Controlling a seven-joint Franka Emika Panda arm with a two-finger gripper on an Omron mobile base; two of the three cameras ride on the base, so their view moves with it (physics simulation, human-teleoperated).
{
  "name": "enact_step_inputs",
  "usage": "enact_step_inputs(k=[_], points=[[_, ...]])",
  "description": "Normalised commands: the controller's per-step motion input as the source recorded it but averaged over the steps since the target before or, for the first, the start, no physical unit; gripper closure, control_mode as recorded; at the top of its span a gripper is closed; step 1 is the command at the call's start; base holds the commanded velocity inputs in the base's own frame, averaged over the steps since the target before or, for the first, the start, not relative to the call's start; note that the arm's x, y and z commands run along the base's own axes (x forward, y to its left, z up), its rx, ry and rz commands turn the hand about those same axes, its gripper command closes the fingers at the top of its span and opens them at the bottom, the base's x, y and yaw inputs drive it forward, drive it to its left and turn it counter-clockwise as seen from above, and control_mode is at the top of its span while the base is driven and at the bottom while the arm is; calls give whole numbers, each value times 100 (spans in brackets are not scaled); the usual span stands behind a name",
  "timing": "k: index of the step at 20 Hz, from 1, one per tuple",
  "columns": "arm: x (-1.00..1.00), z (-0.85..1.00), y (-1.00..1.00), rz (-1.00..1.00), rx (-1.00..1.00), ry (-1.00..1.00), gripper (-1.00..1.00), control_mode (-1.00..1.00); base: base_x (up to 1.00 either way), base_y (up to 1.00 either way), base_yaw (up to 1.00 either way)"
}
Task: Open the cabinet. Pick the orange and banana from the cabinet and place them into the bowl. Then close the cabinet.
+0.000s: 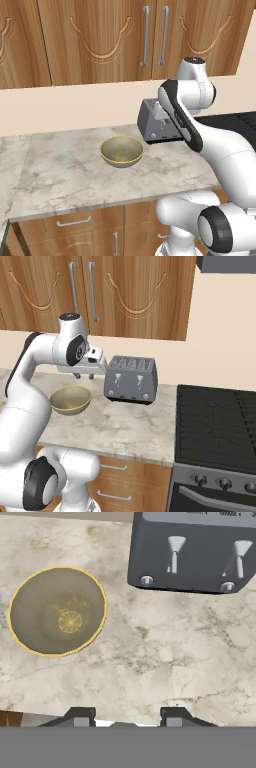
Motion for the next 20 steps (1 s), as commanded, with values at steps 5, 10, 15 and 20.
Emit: enact_step_inputs(k=[5, 10, 15, 20], points=[[-1, 0, 0, 0, 0, 0, -100, -100, 0, 0, 0], [-5, 16, 0, 0, 0, -23, -100, -100, 0, 0, 0], [-13, 25, 0, 0, 0, -28, -100, -100, 0, 0, 0], [-14, 47, 0, 0, 0, -34, -100, -100, 0, 0, 0]])
